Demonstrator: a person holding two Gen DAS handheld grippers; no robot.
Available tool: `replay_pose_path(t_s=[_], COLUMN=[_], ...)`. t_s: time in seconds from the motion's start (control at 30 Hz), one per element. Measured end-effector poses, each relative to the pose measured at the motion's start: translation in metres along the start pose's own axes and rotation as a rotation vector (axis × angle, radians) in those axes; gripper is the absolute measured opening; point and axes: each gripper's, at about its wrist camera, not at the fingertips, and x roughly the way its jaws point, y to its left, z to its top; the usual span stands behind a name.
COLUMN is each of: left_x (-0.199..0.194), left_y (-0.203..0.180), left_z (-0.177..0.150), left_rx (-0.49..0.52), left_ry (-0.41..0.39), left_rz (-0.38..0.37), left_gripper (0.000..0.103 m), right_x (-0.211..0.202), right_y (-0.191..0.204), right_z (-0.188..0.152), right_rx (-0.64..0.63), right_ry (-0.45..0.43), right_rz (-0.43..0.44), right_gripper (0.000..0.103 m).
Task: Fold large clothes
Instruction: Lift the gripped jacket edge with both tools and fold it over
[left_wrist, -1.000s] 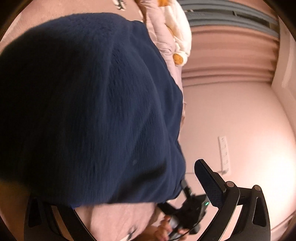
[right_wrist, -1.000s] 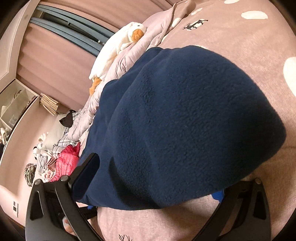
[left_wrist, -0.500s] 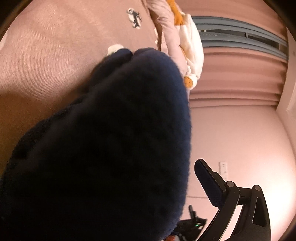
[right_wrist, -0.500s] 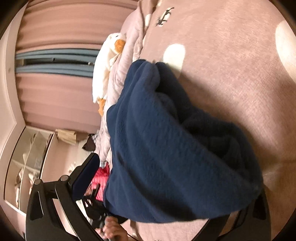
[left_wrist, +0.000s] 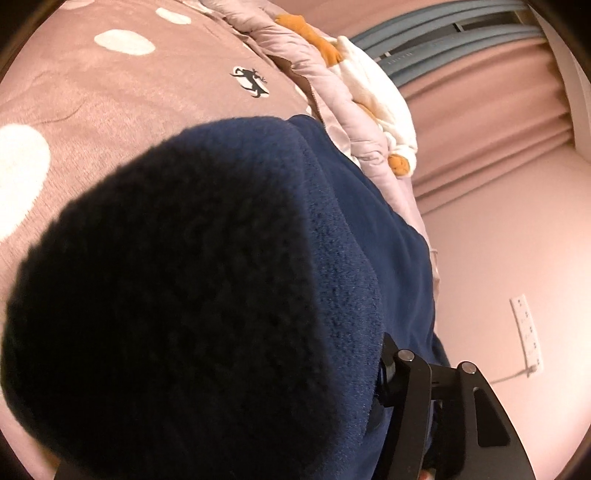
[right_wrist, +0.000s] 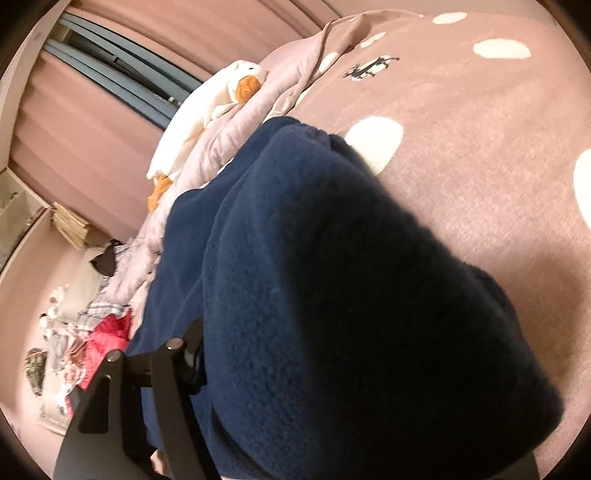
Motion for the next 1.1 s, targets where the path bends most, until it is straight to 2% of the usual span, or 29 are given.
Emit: replay_pose_path(t_s=[0.13, 0.3, 0.4, 0.5, 0.57, 0.6, 0.67, 0.8, 0.87, 1.0, 1.1], left_x=[-0.006, -0.022, -0.042, -0.041, -0.02, -0.015, -0.025, -0.023, -0.025, -0.028, -0.029], left_y=[-0.011, -0.026, -0.017, 0.019, 0.031, 0.032, 0.035, 0.021, 0.024, 0.026, 0.025], left_z=[-0.002, -0.001, 0.008, 0.022, 0.027, 0.028, 0.022, 0.015, 0.012, 0.018, 0.017], left_rx=[0.046, 0.162, 0.191, 0.128, 0.031, -0.009, 0.0, 0.099, 0.092, 0.038, 0.039], left_ry=[-0.028, -0.102, -0.135, -0.095, -0.046, -0.052, -0.075, -0.11, -0.139, -0.147, -0.16], left_rz=[0.036, 0.105, 0.132, 0.102, 0.074, 0.041, 0.025, 0.085, 0.095, 0.099, 0.11], left_gripper=[0.059, 0.057, 0.057, 0.059, 0.068, 0.069, 0.072, 0.081, 0.083, 0.083, 0.083], right_x=[-0.004, -0.004, -0.004, 0.006, 0.015, 0.017, 0.019, 0.018, 0.018, 0.01, 0.006], right_y=[-0.001, 0.016, 0.026, 0.028, 0.021, 0.017, 0.008, 0.0, -0.003, -0.006, -0.005], right_z=[-0.007, -0.012, -0.012, -0.012, -0.01, -0.008, -0.005, 0.004, 0.006, 0.004, 0.001], right_rx=[-0.018, -0.081, -0.111, -0.111, -0.083, -0.066, -0.007, 0.033, 0.047, 0.058, 0.05], right_ry=[0.025, 0.041, 0.076, 0.128, 0.162, 0.17, 0.187, 0.22, 0.229, 0.213, 0.196], right_rz=[0.048, 0.074, 0.12, 0.133, 0.1, 0.095, 0.121, 0.129, 0.134, 0.132, 0.126], right_gripper=[0.061, 0.059, 0.059, 0.062, 0.068, 0.068, 0.069, 0.068, 0.068, 0.068, 0.068])
